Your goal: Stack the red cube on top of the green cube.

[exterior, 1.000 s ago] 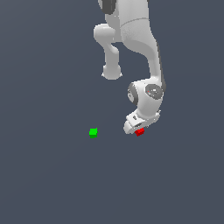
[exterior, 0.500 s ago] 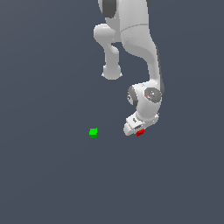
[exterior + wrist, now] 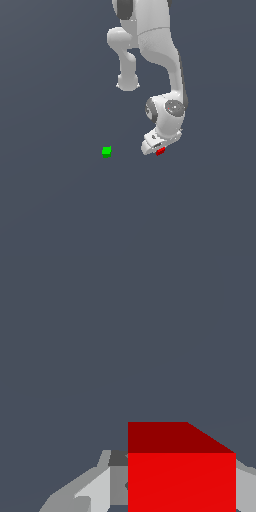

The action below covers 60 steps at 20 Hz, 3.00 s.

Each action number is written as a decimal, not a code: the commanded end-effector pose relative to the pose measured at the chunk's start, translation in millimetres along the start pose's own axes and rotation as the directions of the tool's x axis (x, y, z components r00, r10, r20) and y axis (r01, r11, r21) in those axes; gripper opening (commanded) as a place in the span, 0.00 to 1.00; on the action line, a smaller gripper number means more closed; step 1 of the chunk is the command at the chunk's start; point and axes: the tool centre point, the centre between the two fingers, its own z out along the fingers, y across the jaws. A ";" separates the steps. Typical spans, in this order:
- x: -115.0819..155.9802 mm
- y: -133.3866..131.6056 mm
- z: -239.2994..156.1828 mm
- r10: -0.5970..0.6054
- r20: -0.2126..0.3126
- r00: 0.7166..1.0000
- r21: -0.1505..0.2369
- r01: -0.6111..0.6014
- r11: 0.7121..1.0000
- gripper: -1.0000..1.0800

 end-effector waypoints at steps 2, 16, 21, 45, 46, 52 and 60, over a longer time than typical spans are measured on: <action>0.2 0.1 -6.6 0.000 -0.001 1.000 0.000 0.000 1.000 0.00; -1.0 -0.4 -86.5 -0.001 -0.001 1.000 0.000 0.001 1.000 0.00; -0.3 -0.4 -98.7 -0.001 -0.001 1.000 0.000 0.001 1.000 0.00; -68.5 162.5 -59.9 0.000 -0.001 1.000 -0.001 0.000 1.000 0.00; -72.6 172.9 -57.6 0.000 -0.001 1.000 -0.001 0.000 1.000 0.00; -90.3 221.2 -46.2 0.000 -0.001 1.000 -0.001 0.000 1.000 0.00; -97.6 246.6 -40.7 0.000 -0.001 1.000 0.000 0.000 1.000 0.00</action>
